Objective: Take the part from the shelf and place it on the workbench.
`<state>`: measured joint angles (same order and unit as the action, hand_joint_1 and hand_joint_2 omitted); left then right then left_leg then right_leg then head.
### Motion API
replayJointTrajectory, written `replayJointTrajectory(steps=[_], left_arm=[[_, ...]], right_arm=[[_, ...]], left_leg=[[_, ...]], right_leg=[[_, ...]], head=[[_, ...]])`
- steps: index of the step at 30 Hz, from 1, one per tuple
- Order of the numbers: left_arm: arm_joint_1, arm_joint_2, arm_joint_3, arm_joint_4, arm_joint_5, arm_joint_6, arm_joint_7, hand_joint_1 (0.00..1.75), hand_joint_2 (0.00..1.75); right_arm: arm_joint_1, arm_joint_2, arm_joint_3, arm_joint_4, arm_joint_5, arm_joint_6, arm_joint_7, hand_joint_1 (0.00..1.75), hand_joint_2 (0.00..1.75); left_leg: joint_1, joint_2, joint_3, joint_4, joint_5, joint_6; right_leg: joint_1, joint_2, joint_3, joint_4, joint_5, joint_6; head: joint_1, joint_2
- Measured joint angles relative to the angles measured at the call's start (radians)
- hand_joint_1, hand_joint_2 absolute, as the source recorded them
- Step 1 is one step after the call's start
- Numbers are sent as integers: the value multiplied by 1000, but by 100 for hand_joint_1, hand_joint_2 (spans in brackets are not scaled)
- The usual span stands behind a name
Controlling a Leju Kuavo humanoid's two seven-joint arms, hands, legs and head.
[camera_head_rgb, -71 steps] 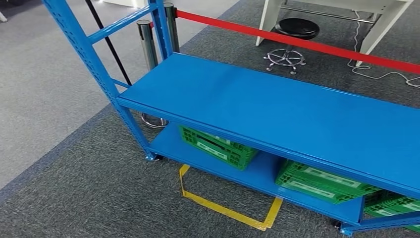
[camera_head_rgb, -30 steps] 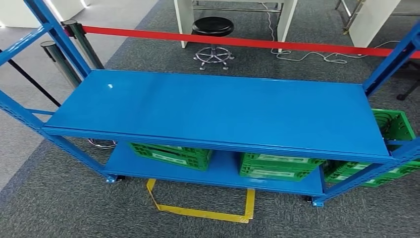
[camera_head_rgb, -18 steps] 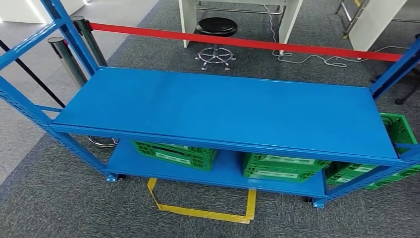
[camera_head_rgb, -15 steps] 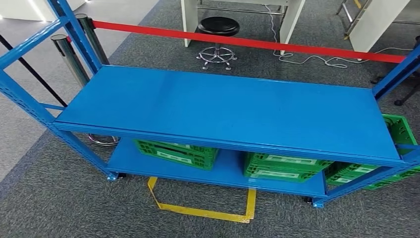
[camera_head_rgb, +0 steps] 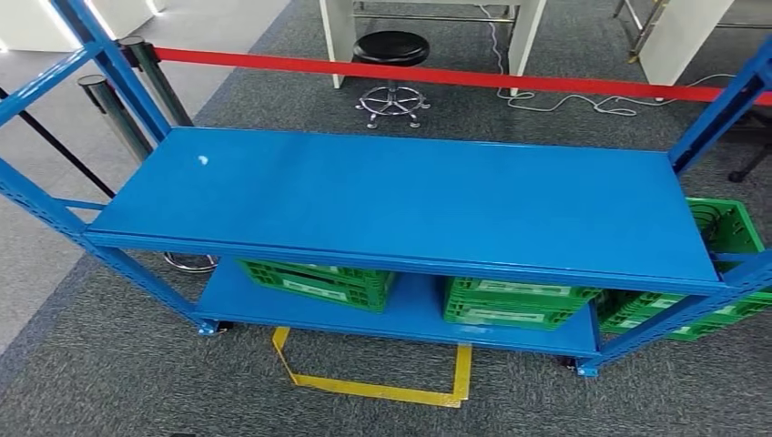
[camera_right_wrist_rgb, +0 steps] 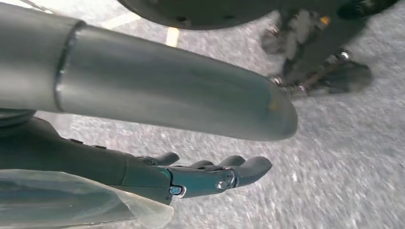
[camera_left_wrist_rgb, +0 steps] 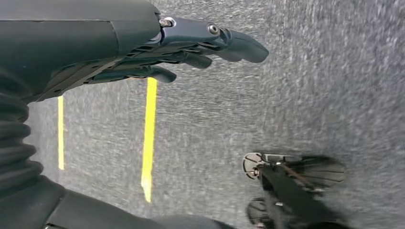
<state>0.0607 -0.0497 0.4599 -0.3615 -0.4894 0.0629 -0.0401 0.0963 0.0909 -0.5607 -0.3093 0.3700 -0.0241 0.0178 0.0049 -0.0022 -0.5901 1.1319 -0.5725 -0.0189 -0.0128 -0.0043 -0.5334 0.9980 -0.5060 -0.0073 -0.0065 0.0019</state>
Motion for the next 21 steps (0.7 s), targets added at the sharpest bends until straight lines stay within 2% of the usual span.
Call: replayJointTrajectory(steps=[1,2,3,4,5,6,7,8,9,10,11,12,16,20,21], left_arm=[[9,1,-16,1,18,-3,1,0,0],[20,2,-31,2,36,-5,2,0,44],[32,3,-46,6,55,-8,4,0,87],[45,4,-61,12,73,-10,7,0,87],[58,6,-76,18,91,-12,10,0,87],[71,8,-91,25,109,-14,12,0,44],[82,7,-107,32,127,-16,14,0,0],[91,7,-123,37,144,-18,15,0,0],[98,7,-141,42,163,-21,16,0,0],[103,7,-160,45,182,-23,16,0,0],[107,9,-177,45,202,-26,17,0,0],[109,11,-196,45,222,-28,17,0,0],[104,20,-266,39,303,-36,19,0,0],[98,29,-333,22,385,-47,28,0,0],[96,30,-348,17,404,-49,30,0,44]], right_arm=[[-3,-3,19,-5,-14,0,-1,0,175],[-6,-5,38,-13,-27,1,-1,0,175],[-10,-7,56,-22,-40,2,-2,0,175],[-15,-9,75,-33,-53,3,-2,0,175],[-22,-11,94,-46,-67,4,-3,0,175],[-29,-14,114,-60,-81,4,-4,0,175],[-36,-20,133,-74,-94,4,-4,0,175],[-43,-26,153,-86,-108,5,-5,0,175],[-47,-33,174,-96,-122,6,-6,0,175],[-49,-39,195,-103,-137,7,-6,0,175],[-48,-42,217,-107,-151,8,-7,0,175],[-44,-45,239,-109,-167,9,-7,0,175],[-15,-53,325,-109,-227,15,-10,0,0],[16,-60,407,-108,-289,18,-12,0,0],[22,-61,425,-108,-304,18,-13,0,0]], left_leg=[[2,0,-30,70,-35,-4],[3,0,-55,131,-60,-7],[4,0,-69,164,-65,-9],[4,0,-66,158,-50,-9],[6,0,-43,112,-18,-9],[10,0,-10,40,21,-15],[14,-2,22,-29,44,-25],[17,-5,44,-79,61,-22],[19,-7,55,-105,64,-19],[18,-10,57,-110,60,-11],[17,-11,56,-109,62,2],[15,-11,56,-108,62,2],[8,-10,55,-108,61,9],[5,-9,55,-107,60,11],[5,-9,55,-107,60,11]], right_leg=[[0,0,-1,0,0,-2],[1,-1,-1,0,0,-2],[1,-1,-1,0,0,-2],[1,0,0,1,0,-2],[0,1,1,1,-1,-2],[1,2,2,3,-2,-1],[5,3,-1,9,-7,1],[10,3,-5,15,-11,3],[15,4,-10,19,-15,6],[18,5,-15,22,-18,7],[18,5,-16,21,-17,9],[16,5,-15,19,-16,11],[9,7,-7,16,-12,18],[5,9,-4,16,-11,23],[5,8,-4,16,-11,23]], head=[[-2,0],[-2,0],[-2,0],[-2,0],[-2,0],[-2,0],[-5,0],[-5,0],[-3,0],[-2,0],[2,0],[3,0],[2,0],[2,0],[2,0]])
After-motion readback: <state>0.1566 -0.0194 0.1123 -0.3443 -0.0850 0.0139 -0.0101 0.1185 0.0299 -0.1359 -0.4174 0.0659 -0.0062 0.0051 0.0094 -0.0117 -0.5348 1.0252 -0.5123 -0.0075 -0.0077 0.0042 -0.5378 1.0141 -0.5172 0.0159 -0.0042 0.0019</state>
